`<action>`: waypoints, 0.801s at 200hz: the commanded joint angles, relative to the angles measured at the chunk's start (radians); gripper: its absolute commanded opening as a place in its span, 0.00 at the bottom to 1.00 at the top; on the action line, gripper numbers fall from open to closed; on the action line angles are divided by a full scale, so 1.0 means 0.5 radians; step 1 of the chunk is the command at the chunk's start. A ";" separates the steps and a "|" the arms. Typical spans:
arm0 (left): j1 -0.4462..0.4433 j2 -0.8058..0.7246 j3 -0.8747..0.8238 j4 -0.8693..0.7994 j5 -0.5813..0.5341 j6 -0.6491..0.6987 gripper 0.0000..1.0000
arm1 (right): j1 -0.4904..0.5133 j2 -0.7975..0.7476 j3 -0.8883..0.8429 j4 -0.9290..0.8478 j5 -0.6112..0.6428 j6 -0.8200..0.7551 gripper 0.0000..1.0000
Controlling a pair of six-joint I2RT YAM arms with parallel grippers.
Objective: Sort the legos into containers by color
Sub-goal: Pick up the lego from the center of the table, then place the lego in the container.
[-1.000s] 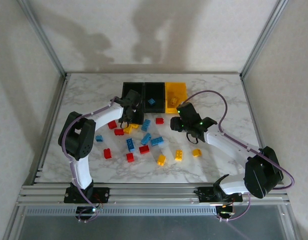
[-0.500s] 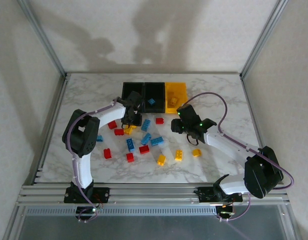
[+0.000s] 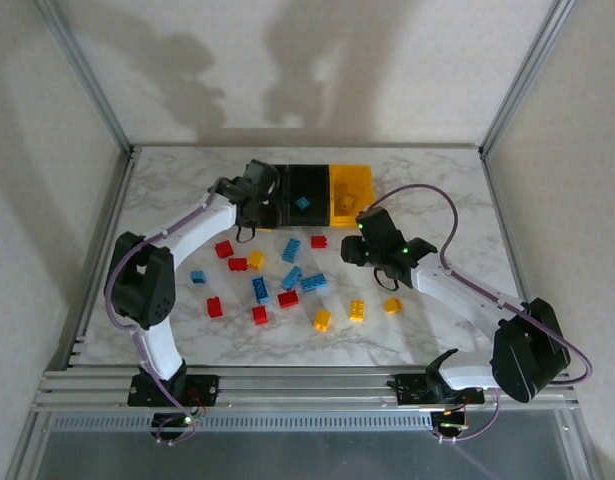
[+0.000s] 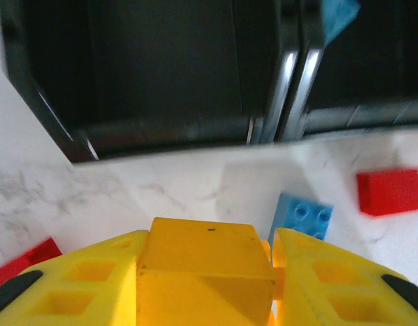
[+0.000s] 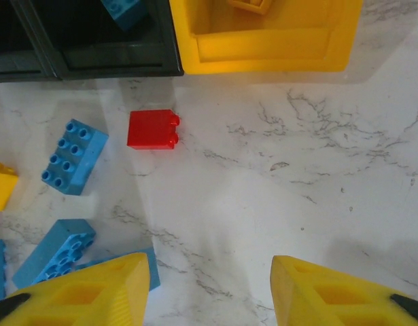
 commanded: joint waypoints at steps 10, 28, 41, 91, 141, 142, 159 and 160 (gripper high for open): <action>0.068 0.031 0.248 -0.077 -0.107 -0.084 0.37 | -0.030 -0.117 0.004 0.035 -0.026 0.044 0.51; 0.079 0.134 0.395 -0.106 -0.121 -0.101 0.38 | -0.066 -0.172 -0.014 0.036 -0.040 0.067 0.52; 0.082 0.217 0.491 -0.121 -0.139 -0.113 0.38 | -0.084 -0.200 -0.032 0.033 -0.042 0.079 0.52; 0.071 0.382 0.653 -0.095 -0.005 -0.197 0.38 | -0.163 -0.255 -0.088 0.027 -0.046 0.114 0.52; -0.105 0.436 0.781 0.024 0.152 -0.323 0.38 | -0.321 -0.300 -0.199 0.082 -0.129 0.188 0.53; -0.109 0.439 0.787 0.030 0.152 -0.328 0.38 | -0.325 -0.304 -0.202 0.084 -0.130 0.189 0.53; -0.183 0.477 0.855 0.104 0.173 -0.385 0.38 | -0.381 -0.331 -0.239 0.084 -0.167 0.220 0.53; -0.187 0.479 0.860 0.109 0.173 -0.388 0.38 | -0.384 -0.333 -0.240 0.085 -0.169 0.223 0.53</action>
